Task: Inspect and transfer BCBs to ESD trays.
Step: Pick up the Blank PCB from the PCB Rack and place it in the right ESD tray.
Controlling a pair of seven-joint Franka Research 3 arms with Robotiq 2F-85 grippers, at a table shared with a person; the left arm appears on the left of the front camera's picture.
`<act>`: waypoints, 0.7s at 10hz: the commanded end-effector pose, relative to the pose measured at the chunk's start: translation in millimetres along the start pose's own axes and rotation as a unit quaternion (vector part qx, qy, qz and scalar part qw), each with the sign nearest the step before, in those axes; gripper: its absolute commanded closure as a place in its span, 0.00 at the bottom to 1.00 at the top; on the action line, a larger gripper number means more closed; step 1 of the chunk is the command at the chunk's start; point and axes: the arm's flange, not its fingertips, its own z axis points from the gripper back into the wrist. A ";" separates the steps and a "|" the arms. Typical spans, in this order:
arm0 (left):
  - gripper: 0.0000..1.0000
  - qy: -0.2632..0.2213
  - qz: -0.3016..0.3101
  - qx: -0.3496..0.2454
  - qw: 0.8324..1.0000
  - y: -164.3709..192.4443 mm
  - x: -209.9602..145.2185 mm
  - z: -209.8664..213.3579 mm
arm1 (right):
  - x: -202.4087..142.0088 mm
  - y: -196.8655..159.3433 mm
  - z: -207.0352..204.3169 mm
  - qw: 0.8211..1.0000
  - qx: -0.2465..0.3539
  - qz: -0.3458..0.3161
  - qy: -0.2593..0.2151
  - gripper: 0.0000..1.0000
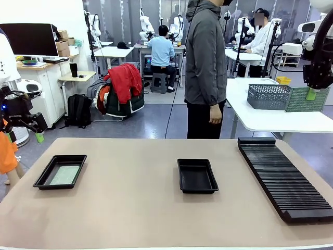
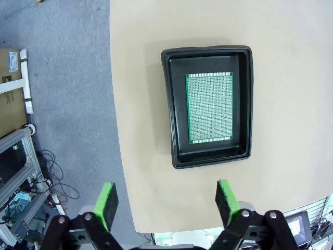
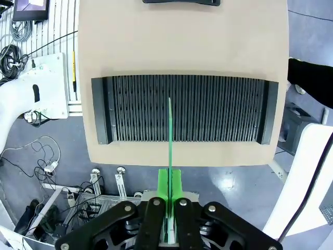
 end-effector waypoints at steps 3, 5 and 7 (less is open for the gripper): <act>0.00 -0.003 0.001 0.001 1.000 0.2 -0.7 -0.6 | 0.1 0.3 -2.4 1.000 0.002 0.005 0.000 1.00; 0.00 -0.003 0.001 0.001 1.000 0.2 -0.7 -0.6 | 0.1 0.3 -2.4 1.000 0.002 0.005 0.000 1.00; 0.00 -0.003 0.001 0.001 1.000 0.2 -0.7 -0.6 | 6.3 1.0 -3.2 0.999 0.005 -0.040 -0.015 0.98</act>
